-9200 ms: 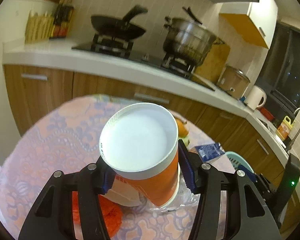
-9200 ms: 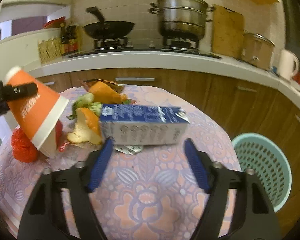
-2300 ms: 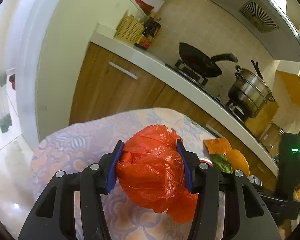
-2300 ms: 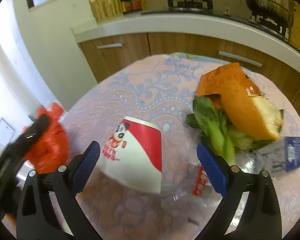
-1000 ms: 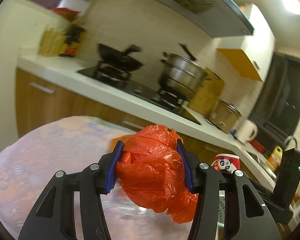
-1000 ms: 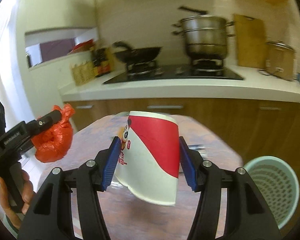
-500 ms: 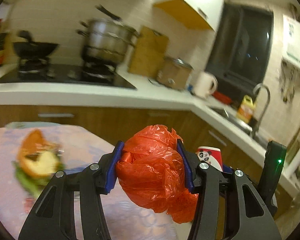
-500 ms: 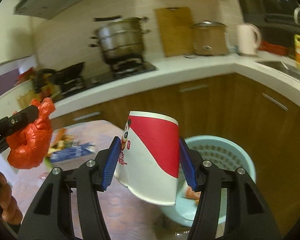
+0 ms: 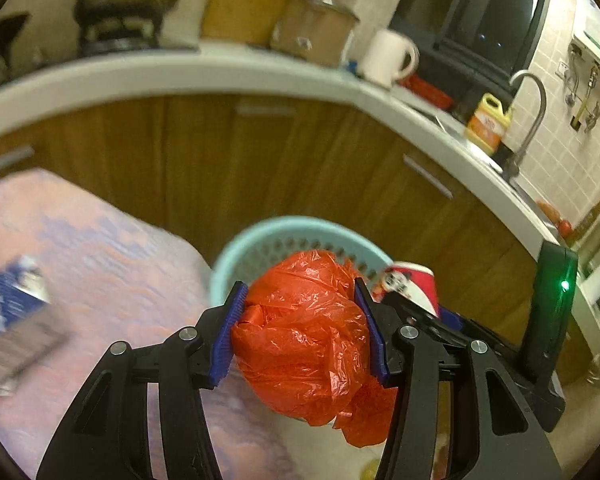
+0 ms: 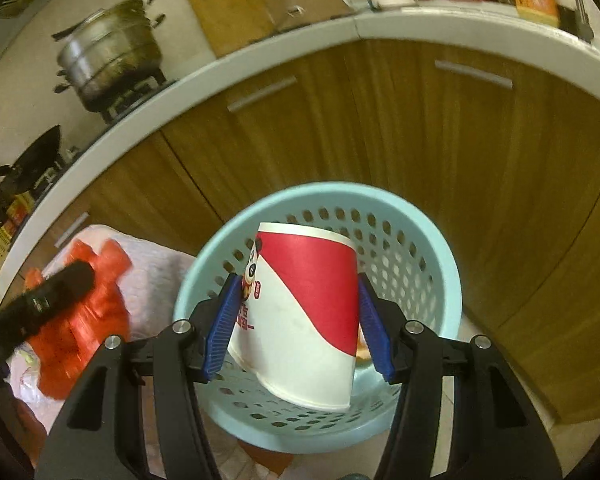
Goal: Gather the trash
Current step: 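Open both grippers to drop the bag and cup into the basket, then move the left gripper to the orange peels and greens and close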
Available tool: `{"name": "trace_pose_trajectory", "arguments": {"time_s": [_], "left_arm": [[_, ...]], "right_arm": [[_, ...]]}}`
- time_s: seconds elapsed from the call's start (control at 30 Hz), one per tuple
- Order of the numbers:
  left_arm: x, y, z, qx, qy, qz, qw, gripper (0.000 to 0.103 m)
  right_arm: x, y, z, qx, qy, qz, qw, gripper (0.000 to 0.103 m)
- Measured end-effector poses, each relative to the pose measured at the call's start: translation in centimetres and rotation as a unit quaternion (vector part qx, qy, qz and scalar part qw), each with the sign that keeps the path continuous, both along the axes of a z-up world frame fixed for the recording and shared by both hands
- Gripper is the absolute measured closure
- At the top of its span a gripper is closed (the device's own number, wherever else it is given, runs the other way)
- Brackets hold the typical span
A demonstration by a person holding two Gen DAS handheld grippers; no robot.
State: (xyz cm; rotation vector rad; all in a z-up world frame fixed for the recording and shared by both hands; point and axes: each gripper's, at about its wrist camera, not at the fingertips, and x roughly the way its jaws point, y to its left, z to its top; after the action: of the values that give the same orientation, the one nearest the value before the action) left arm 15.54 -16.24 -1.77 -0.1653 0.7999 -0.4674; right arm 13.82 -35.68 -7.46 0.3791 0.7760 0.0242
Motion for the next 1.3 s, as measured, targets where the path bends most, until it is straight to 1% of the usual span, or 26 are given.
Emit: {"name": "trace_pose_trajectory", "arguments": {"time_s": [0.03, 0.1, 0.13, 0.17, 0.27, 0.37, 0.43, 0.57, 0.67, 0.73, 0.77, 0.87, 0.93, 1.0, 1.07, 1.13, 1.17, 1.23, 1.3], "left_arm": [[0.1, -0.3, -0.5, 0.005, 0.003, -0.003, 1.0, 0.051], [0.3, -0.7, -1.3, 0.016, 0.004, -0.007, 0.9998, 0.044], [0.3, -0.9, -1.6, 0.018, 0.006, -0.01, 0.9998, 0.034], [0.4, -1.0, -2.0, 0.02, 0.007, -0.013, 0.9997, 0.029], [0.2, -0.9, -2.5, 0.031, 0.01, -0.011, 0.9994, 0.029], [0.1, -0.5, -2.5, 0.024, 0.016, -0.009, 0.9996, 0.029], [-0.2, 0.0, -2.2, 0.021, 0.011, -0.006, 0.9997, 0.029], [-1.5, 1.3, -0.7, 0.023, -0.012, 0.003, 0.9997, 0.029], [-3.1, 2.7, 1.1, 0.023, -0.038, 0.012, 0.999, 0.029], [-4.4, 3.8, 2.6, 0.023, -0.06, 0.022, 0.9977, 0.029], [-5.0, 4.4, 3.2, 0.023, -0.069, 0.027, 0.997, 0.027], [-7.5, 7.4, 5.7, 0.033, -0.113, 0.058, 0.9914, 0.022], [-8.7, 9.6, 6.8, 0.031, -0.128, 0.081, 0.988, 0.021], [-9.7, 12.0, 7.6, 0.027, -0.137, 0.107, 0.9844, 0.021], [-10.7, 15.0, 8.3, 0.024, -0.146, 0.142, 0.9788, 0.021], [-11.5, 17.4, 8.8, 0.025, -0.152, 0.168, 0.9737, 0.021], [-11.7, 18.3, 8.9, 0.028, -0.152, 0.177, 0.972, 0.021], [-12.3, 21.1, 8.7, 0.04, -0.148, 0.206, 0.9665, 0.021], [-12.5, 23.1, 8.2, 0.049, -0.136, 0.226, 0.9632, 0.021]], "right_arm": [[0.3, -0.1, -0.5, -0.001, 0.007, -0.001, 1.0, 0.049], [0.5, -0.1, -1.1, -0.002, 0.018, -0.006, 1.0, 0.048], [0.7, -0.2, -1.3, -0.001, 0.022, -0.009, 1.0, 0.047], [0.8, -0.2, -1.6, 0.003, 0.028, -0.007, 1.0, 0.043], [1.0, -0.4, -2.1, 0.007, 0.034, -0.008, 0.999, 0.042], [0.7, -0.6, -2.5, 0.005, 0.036, -0.006, 0.999, 0.042], [0.6, -0.4, -2.1, 0.003, 0.033, -0.006, 0.999, 0.042], [-0.3, 0.1, -0.1, 0.0, 0.011, 0.002, 1.0, 0.042], [-1.0, 1.3, 2.1, -0.008, -0.018, 0.016, 1.0, 0.042], [-1.8, 2.6, 3.7, -0.015, -0.04, 0.027, 0.999, 0.042], [-2.1, 3.6, 4.7, -0.017, -0.053, 0.037, 0.998, 0.042], [-3.2, 6.5, 6.6, -0.014, -0.081, 0.067, 0.994, 0.042], [-3.9, 8.8, 7.2, -0.005, -0.095, 0.087, 0.992, 0.042], [-4.6, 11.4, 7.4, 0.001, -0.101, 0.112, 0.989, 0.042], [-5.2, 14.7, 7.2, -0.002, -0.104, 0.14, 0.985, 0.042], [-5.7, 17.0, 7.1, 0.0, -0.102, 0.165, 0.981, 0.042], [-5.9, 18.7, 6.9, -0.002, -0.1, 0.179, 0.979, 0.042], [-6.1, 20.6, 6.6, -0.009, -0.099, 0.195, 0.976, 0.042], [-6.2, 22.5, 6.3, -0.016, -0.099, 0.21, 0.972, 0.042]]}}
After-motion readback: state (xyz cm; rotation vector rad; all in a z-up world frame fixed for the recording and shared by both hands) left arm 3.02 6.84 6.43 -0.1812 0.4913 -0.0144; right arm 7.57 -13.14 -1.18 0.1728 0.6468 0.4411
